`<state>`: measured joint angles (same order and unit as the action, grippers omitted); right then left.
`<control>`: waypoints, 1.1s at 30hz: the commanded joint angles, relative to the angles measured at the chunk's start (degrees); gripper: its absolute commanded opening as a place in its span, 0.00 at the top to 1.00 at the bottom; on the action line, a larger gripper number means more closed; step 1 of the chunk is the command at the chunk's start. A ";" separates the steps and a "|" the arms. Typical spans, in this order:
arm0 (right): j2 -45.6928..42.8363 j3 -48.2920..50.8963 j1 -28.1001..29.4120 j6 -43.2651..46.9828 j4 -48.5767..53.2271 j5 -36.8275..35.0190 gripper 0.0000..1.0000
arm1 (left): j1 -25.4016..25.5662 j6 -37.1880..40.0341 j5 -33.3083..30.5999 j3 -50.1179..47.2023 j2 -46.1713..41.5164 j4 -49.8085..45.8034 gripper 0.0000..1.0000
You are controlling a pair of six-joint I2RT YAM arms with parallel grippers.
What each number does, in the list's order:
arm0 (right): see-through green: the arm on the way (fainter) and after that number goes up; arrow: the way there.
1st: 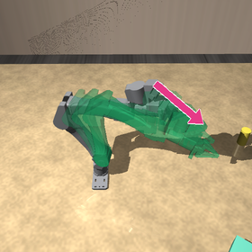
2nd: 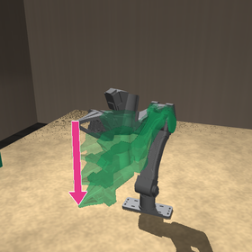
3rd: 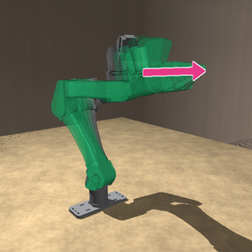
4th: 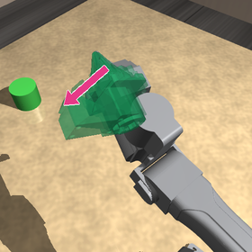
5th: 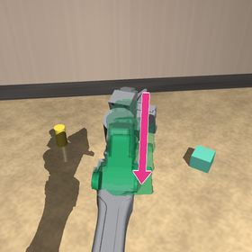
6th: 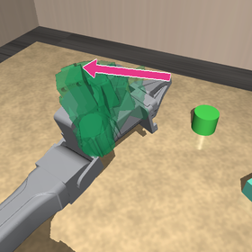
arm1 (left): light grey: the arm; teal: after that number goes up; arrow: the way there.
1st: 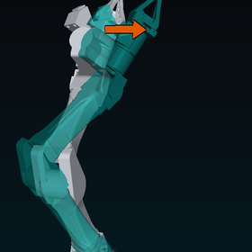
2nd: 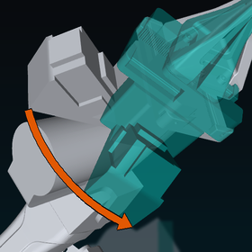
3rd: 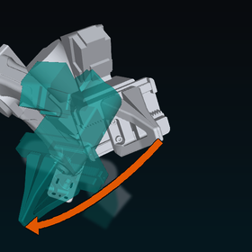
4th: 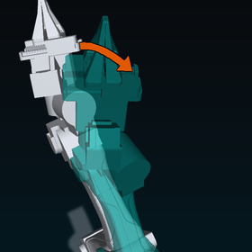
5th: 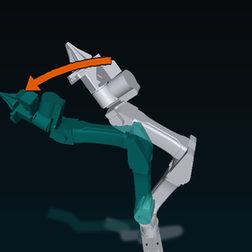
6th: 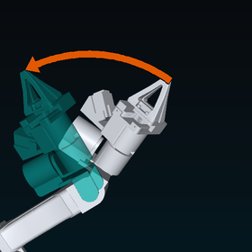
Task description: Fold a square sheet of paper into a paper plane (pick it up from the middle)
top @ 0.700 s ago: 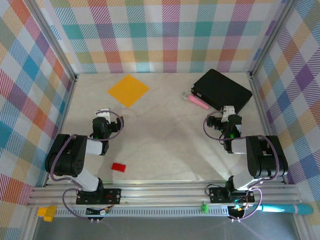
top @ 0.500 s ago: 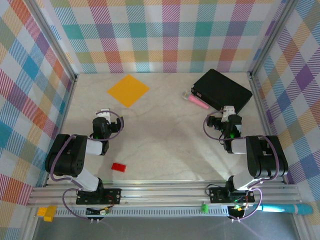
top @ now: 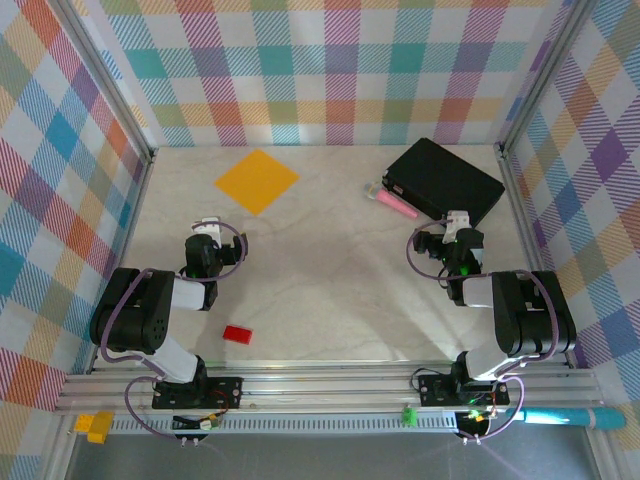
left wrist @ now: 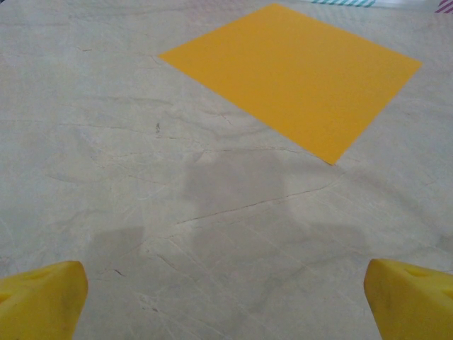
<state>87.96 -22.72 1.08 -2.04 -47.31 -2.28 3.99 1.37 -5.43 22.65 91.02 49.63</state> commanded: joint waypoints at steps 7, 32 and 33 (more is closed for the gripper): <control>0.30 -1.01 -0.21 0.99 -0.48 0.87 0.01 | -0.12 0.76 0.85 0.99 -0.06 0.38 0.00; -11.05 -31.72 -0.29 -23.71 59.10 10.03 0.01 | -0.09 -30.64 11.97 24.36 -12.10 -37.86 0.00; -10.00 -32.34 -0.20 -24.63 59.41 12.12 0.01 | -0.11 -32.82 12.41 25.71 -9.57 -37.98 0.00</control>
<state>75.26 -53.12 1.08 -21.06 3.22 1.56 3.99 -21.32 0.54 46.26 75.09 17.37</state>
